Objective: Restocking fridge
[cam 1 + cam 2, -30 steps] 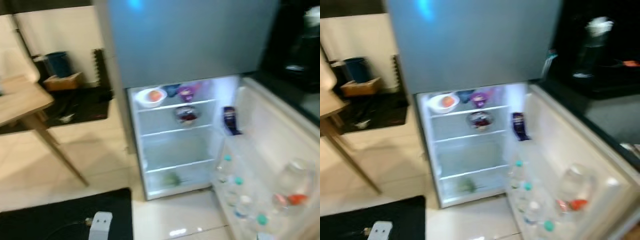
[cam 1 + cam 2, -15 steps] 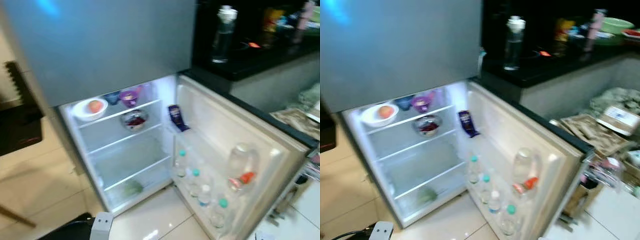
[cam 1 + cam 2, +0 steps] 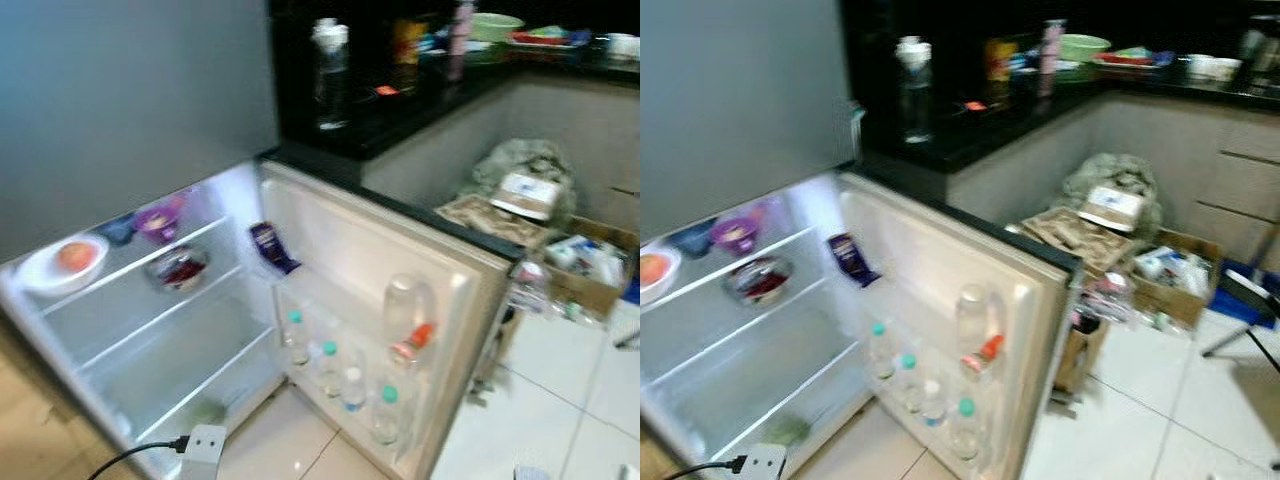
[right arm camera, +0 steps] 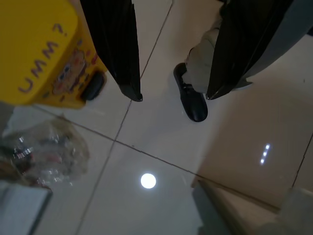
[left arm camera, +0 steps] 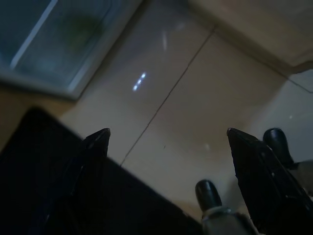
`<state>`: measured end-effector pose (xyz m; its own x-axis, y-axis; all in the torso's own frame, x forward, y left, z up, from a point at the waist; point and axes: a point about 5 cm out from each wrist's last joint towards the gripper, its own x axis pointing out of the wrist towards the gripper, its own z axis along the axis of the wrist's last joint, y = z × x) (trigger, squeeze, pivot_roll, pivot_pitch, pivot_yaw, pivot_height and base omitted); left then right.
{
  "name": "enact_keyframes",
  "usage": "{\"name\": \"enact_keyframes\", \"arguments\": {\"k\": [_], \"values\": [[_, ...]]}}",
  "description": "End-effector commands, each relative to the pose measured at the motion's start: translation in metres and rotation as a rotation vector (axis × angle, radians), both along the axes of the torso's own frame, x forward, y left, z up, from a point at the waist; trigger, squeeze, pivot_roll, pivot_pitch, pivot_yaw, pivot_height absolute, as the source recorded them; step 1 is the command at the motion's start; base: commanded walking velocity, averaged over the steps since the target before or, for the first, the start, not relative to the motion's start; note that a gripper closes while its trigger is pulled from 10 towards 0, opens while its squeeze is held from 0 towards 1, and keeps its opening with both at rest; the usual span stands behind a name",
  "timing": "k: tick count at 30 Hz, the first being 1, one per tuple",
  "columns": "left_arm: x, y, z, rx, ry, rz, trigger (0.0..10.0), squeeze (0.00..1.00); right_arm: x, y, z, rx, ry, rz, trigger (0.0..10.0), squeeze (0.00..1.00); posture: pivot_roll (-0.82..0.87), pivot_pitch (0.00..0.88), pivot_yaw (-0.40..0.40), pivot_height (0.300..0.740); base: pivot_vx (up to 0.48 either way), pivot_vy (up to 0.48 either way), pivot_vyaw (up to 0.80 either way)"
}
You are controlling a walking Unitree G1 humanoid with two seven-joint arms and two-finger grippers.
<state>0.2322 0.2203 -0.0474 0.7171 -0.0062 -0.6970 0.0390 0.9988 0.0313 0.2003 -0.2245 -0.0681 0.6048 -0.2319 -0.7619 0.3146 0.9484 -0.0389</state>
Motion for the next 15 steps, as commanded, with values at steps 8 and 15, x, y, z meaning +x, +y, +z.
{"name": "enact_keyframes", "arguments": {"k": [8, 15], "values": [[-0.0036, 0.0051, -0.0013, 0.014, 0.014, -0.005, 10.0, 0.00, -0.0046, -0.0013, -0.0023, 0.009, 0.011, -0.009, 10.0, 0.00, -0.07, 0.107, 0.066, 0.740, 0.000, 0.000, -0.68], [-0.0026, 0.0030, -0.0011, 0.001, 0.004, 0.014, 10.0, 0.00, -0.0033, 0.0023, -0.0023, 0.025, 0.000, 0.017, 10.0, 0.00, -0.07, 0.108, 0.068, 0.740, 0.000, 0.000, 0.00]]}}
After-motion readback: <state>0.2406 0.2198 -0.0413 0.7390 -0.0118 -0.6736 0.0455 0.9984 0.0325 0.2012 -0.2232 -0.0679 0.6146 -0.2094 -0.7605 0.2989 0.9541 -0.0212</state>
